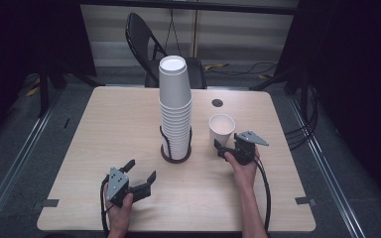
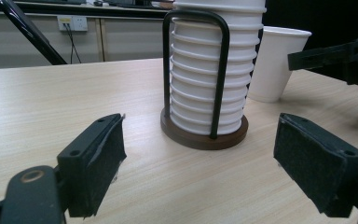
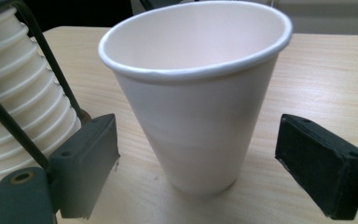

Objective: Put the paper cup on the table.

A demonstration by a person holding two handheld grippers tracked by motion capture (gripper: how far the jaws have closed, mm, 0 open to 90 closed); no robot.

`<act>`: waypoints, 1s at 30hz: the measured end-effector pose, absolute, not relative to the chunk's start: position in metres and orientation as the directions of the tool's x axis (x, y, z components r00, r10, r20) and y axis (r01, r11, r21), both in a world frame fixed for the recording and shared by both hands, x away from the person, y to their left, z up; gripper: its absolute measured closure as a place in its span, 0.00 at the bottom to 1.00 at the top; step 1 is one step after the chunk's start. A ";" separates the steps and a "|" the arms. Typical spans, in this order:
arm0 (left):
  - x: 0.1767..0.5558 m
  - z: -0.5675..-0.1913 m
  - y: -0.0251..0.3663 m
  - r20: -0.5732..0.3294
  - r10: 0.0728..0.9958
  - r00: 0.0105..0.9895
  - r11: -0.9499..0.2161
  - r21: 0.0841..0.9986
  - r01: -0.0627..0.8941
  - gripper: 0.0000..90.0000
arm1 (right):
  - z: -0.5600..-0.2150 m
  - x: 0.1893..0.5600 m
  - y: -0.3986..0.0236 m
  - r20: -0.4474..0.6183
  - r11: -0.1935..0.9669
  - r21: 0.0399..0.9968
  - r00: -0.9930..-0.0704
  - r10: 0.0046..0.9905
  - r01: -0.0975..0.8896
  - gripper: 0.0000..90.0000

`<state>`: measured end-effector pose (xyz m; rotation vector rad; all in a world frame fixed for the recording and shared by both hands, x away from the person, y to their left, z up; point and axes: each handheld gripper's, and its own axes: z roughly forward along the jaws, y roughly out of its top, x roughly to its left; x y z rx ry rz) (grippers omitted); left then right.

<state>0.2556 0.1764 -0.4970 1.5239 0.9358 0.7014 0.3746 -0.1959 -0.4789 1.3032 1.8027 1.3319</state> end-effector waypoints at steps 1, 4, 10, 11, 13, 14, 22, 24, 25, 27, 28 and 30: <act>0.256 -0.497 0.176 -0.069 0.862 0.503 -0.024 0.984 0.176 0.18 | -0.479 0.372 -0.196 0.115 0.042 0.926 -0.387 0.915 0.375 0.15; 0.255 -0.497 0.176 -0.056 0.865 0.498 -0.034 0.985 0.170 0.18 | -0.478 0.362 -0.196 0.119 0.032 0.935 -0.398 0.910 0.352 0.15; 0.255 -0.497 0.176 -0.058 0.867 0.495 -0.031 0.985 0.171 0.18 | -0.473 0.345 -0.196 0.122 0.009 0.951 -0.399 0.909 0.310 0.15; 0.255 -0.497 0.176 -0.059 0.868 0.492 -0.030 0.985 0.171 0.18 | -0.472 0.342 -0.196 0.122 0.003 0.952 -0.392 0.912 0.305 0.15; 0.255 -0.497 0.176 -0.062 0.868 0.492 -0.027 0.985 0.172 0.18 | -0.470 0.335 -0.196 0.142 -0.019 0.953 -0.392 0.909 0.302 0.15; 0.255 -0.497 0.176 -0.060 0.869 0.491 -0.029 0.985 0.171 0.18 | -0.470 0.333 -0.196 0.152 -0.026 0.950 -0.390 0.908 0.310 0.15; 0.256 -0.497 0.176 -0.059 0.874 0.483 -0.030 0.984 0.175 0.18 | -0.471 0.312 -0.193 0.161 -0.045 0.953 -0.374 0.913 0.301 0.15; 0.256 -0.497 0.176 -0.059 0.874 0.482 -0.030 0.984 0.176 0.18 | -0.471 0.308 -0.191 0.146 -0.032 0.955 -0.373 0.916 0.294 0.15; 0.256 -0.497 0.176 -0.060 0.874 0.482 -0.030 0.984 0.177 0.18 | -0.472 0.306 -0.190 0.121 -0.011 0.957 -0.364 0.923 0.291 0.15; 0.256 -0.497 0.176 -0.059 0.876 0.479 -0.031 0.984 0.178 0.18 | -0.473 0.301 -0.190 0.122 -0.013 0.957 -0.360 0.925 0.290 0.15; 0.256 -0.497 0.176 -0.059 0.876 0.478 -0.031 0.984 0.178 0.18 | -0.474 0.298 -0.190 0.127 -0.016 0.956 -0.362 0.923 0.294 0.15; 0.256 -0.497 0.176 -0.061 0.875 0.480 -0.029 0.984 0.177 0.18 | -0.475 0.293 -0.189 0.127 -0.020 0.956 -0.352 0.927 0.293 0.15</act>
